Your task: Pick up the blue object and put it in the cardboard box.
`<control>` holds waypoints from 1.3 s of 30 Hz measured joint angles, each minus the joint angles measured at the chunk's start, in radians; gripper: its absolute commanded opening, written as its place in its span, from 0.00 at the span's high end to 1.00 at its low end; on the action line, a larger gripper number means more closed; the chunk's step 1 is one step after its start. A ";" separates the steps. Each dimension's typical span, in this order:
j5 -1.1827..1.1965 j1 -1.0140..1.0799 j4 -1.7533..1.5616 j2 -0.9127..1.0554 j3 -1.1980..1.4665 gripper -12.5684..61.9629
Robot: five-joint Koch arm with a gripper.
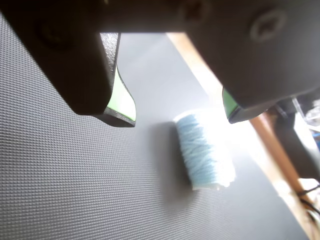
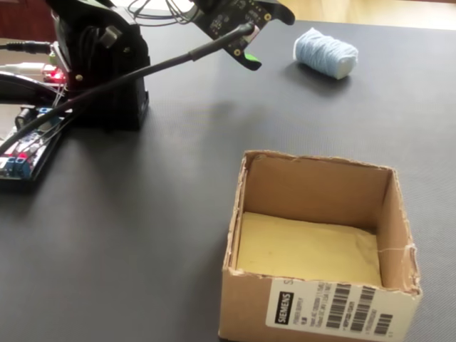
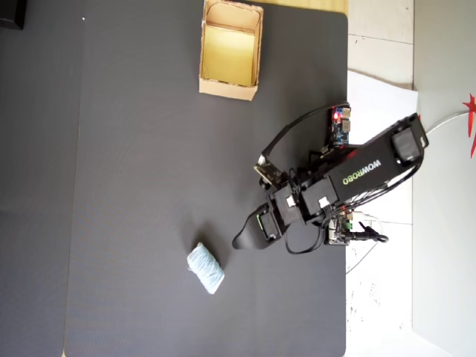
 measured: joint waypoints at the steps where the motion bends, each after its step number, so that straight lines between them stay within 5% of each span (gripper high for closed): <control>1: 0.000 -0.005 0.029 -0.041 -0.023 0.39; 17: -0.002 -0.023 0.331 -0.436 -0.568 0.39; 39: -0.003 -0.051 0.354 -0.739 -0.741 0.38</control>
